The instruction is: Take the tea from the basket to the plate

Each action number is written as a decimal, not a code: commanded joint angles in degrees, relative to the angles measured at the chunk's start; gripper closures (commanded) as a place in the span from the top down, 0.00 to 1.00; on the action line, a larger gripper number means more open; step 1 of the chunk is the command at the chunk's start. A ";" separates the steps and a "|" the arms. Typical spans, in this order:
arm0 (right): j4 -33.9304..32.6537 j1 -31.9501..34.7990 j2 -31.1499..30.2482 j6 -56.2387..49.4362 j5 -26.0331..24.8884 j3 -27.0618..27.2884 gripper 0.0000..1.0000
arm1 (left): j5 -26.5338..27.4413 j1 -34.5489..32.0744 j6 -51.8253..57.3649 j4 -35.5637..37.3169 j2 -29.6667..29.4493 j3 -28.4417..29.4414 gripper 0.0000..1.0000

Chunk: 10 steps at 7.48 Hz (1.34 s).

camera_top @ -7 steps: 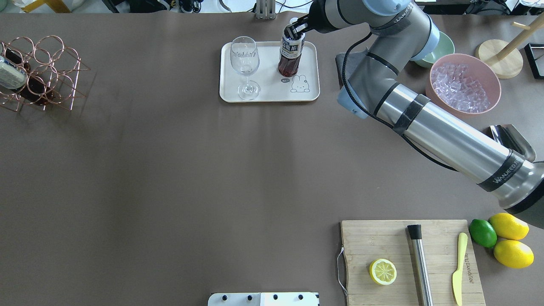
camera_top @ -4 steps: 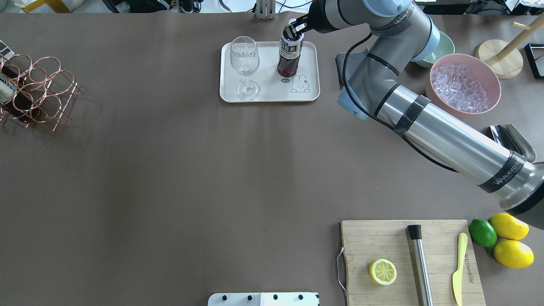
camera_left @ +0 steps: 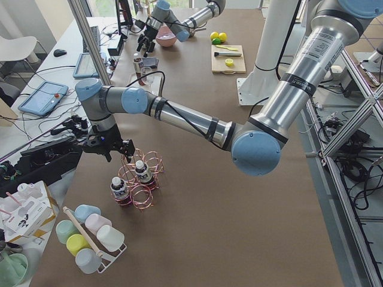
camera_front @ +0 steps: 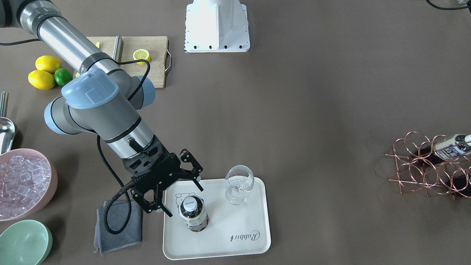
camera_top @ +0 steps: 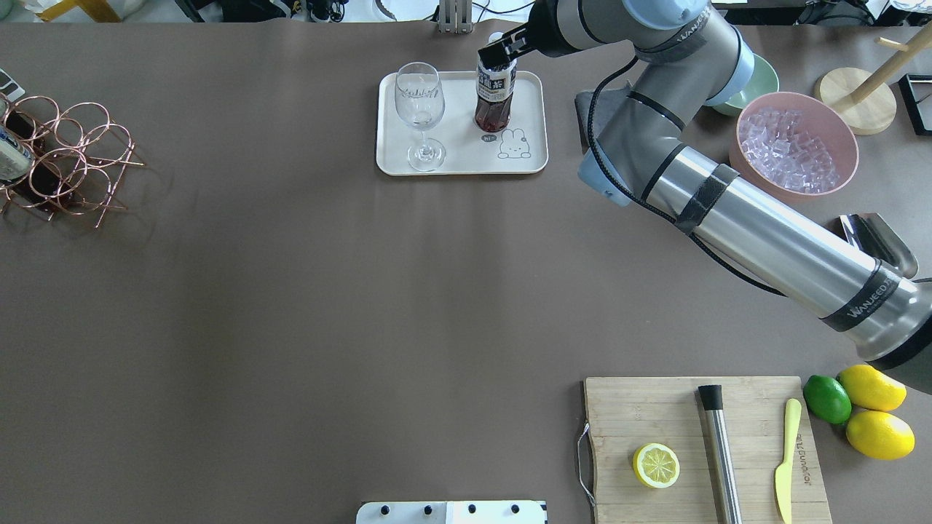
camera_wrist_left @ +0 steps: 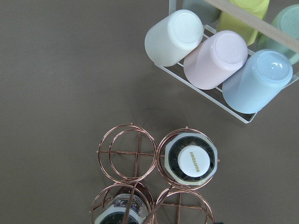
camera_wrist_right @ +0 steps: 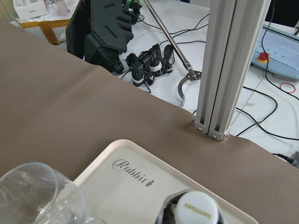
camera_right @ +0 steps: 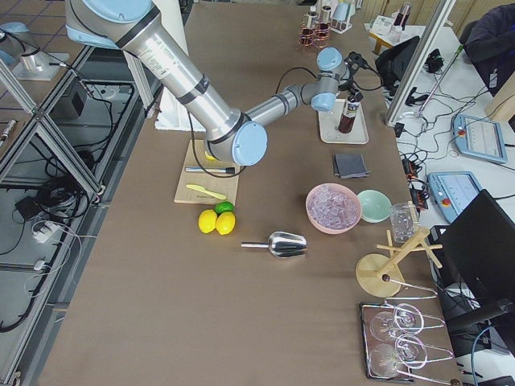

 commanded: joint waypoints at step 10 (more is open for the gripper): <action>-18.09 27.23 -45.72 -13.33 30.93 36.96 1.00 | -6.14 -9.62 32.87 18.41 29.46 -39.74 0.98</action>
